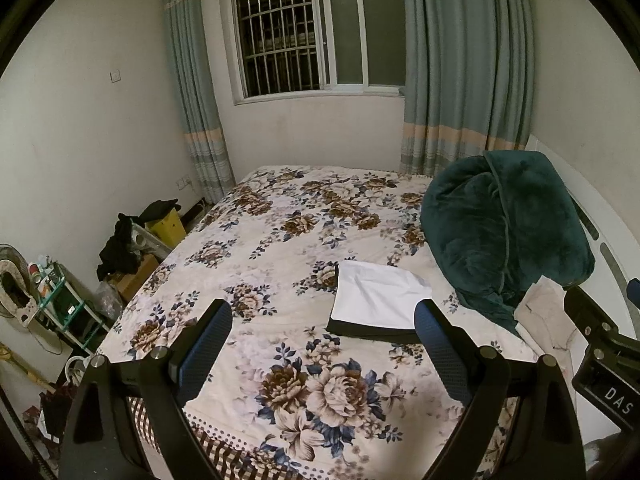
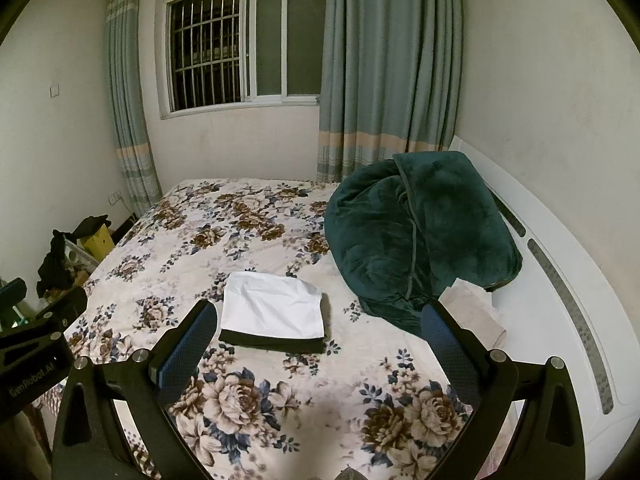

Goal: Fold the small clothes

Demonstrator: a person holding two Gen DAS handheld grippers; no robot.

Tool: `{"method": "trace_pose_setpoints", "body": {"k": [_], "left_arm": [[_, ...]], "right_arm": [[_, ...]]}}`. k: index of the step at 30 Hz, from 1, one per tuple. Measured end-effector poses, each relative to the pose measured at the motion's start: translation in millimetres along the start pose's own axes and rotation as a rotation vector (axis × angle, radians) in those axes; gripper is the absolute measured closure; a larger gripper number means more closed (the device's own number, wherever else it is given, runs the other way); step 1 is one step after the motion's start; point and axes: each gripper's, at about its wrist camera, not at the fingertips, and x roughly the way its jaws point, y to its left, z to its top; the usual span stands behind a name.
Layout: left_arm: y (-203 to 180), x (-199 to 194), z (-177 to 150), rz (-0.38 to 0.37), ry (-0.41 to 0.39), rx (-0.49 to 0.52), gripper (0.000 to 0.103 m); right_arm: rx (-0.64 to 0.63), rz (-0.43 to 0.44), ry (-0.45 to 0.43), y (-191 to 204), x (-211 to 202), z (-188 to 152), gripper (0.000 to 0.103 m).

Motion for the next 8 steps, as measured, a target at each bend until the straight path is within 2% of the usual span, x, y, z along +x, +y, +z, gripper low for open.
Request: {"method": "trace_pose_setpoints", "body": {"k": [8], "left_arm": [[17.9, -0.1, -2.3, 0.011, -0.006, -0.009, 0.01]], "right_arm": [[0.006, -0.003, 0.0, -0.5, -1.2, -0.2, 0.0]]}}
